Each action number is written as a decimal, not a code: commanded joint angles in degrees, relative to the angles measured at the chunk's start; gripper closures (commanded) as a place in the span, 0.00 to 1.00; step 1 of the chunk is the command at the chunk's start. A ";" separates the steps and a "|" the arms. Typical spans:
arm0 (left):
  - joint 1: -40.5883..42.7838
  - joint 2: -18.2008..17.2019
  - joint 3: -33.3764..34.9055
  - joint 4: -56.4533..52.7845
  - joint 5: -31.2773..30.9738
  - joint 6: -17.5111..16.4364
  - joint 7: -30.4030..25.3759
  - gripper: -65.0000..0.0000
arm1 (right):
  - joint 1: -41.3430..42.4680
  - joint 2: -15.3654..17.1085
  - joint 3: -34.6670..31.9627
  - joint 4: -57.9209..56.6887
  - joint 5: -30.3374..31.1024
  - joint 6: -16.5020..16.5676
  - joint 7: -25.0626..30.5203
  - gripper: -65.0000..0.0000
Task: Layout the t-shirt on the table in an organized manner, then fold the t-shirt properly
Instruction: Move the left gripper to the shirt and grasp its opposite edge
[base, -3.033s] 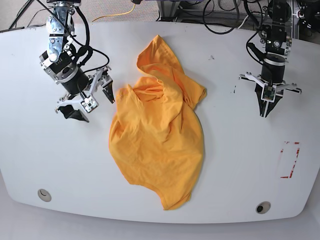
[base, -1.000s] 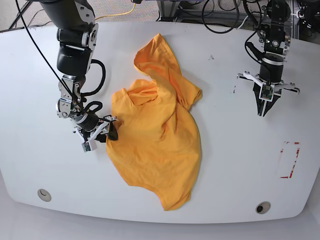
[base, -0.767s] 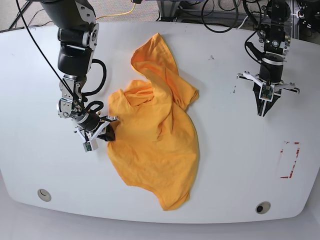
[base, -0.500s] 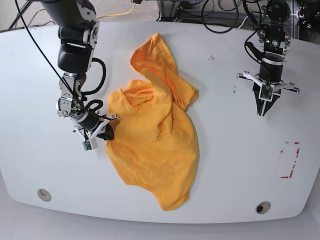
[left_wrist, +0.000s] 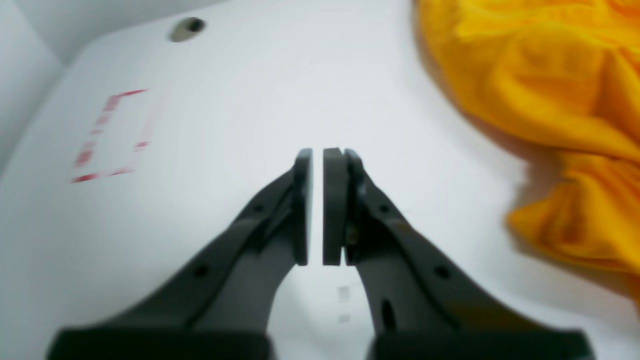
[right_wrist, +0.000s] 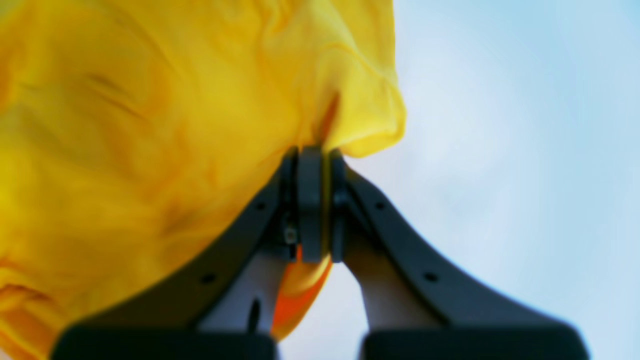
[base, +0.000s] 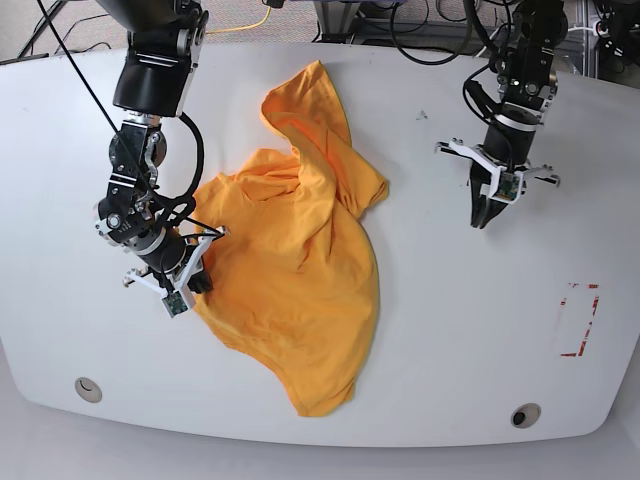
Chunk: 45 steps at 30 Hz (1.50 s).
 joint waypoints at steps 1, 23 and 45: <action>-0.36 0.06 1.67 1.27 -0.42 -0.23 0.73 0.95 | 1.25 0.58 0.18 6.00 0.54 -0.21 -2.03 1.00; 3.16 3.05 12.57 1.62 -0.59 -13.41 6.18 0.84 | 1.25 0.58 0.10 16.63 0.54 -0.21 -8.36 1.00; -1.32 2.87 10.81 -0.23 -0.59 -13.50 6.27 0.41 | -1.12 0.67 0.10 16.63 0.54 -0.21 -8.27 1.00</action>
